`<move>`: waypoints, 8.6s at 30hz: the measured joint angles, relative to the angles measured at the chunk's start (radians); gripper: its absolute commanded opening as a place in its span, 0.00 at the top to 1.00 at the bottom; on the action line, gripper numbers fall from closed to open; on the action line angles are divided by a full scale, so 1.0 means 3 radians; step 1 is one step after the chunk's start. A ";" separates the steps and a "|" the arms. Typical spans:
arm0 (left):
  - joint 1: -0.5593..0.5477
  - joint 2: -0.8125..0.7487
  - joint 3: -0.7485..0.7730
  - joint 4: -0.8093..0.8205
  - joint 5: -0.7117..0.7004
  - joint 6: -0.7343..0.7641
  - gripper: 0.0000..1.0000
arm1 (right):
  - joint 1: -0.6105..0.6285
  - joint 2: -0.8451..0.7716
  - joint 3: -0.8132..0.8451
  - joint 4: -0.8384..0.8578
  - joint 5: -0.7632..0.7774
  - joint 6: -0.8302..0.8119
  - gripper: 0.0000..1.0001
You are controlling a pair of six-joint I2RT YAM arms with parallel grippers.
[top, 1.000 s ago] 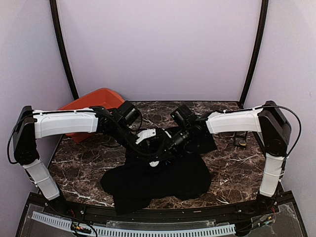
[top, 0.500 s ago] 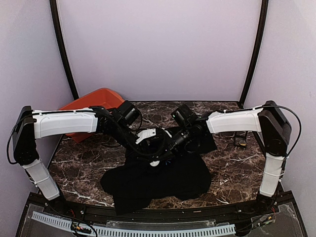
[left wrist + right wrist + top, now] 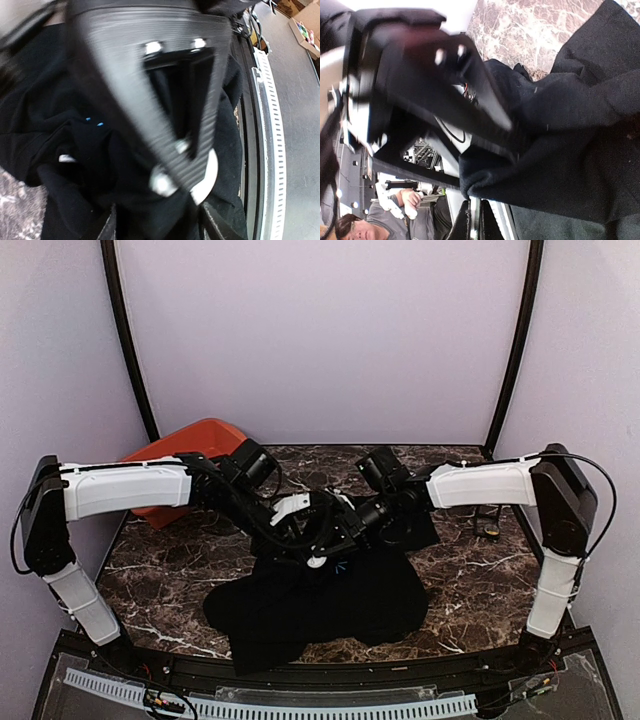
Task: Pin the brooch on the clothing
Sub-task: Pin the flattened clothing onto the flattened clothing, then place the clothing with brooches at the center of the board, then smooth out the clothing with brooches at the center of the board.
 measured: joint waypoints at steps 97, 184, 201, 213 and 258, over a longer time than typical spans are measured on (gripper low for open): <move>0.0937 0.0532 0.0598 0.0047 -0.2178 -0.0871 0.99 | -0.1253 0.1687 0.2330 -0.1331 0.3820 -0.0490 1.00; 0.1233 0.1976 0.1962 -0.0025 -0.1860 -0.1057 0.10 | 0.0393 0.0174 0.0486 -0.1548 0.3504 -0.0647 0.33; 0.0764 0.0552 0.0860 0.0327 -0.1722 -0.1342 0.01 | -0.0145 -0.0594 0.0660 -0.1158 0.3869 -0.0479 0.32; 0.0361 0.0933 0.0261 0.0690 -0.1672 -0.1727 0.04 | -0.0062 -0.0287 0.0535 -0.0879 0.3470 -0.0364 0.34; 0.0613 0.1423 0.0518 0.1119 -0.1396 -0.2023 0.57 | 0.0827 0.0968 0.0890 -0.0455 0.3769 0.0174 1.00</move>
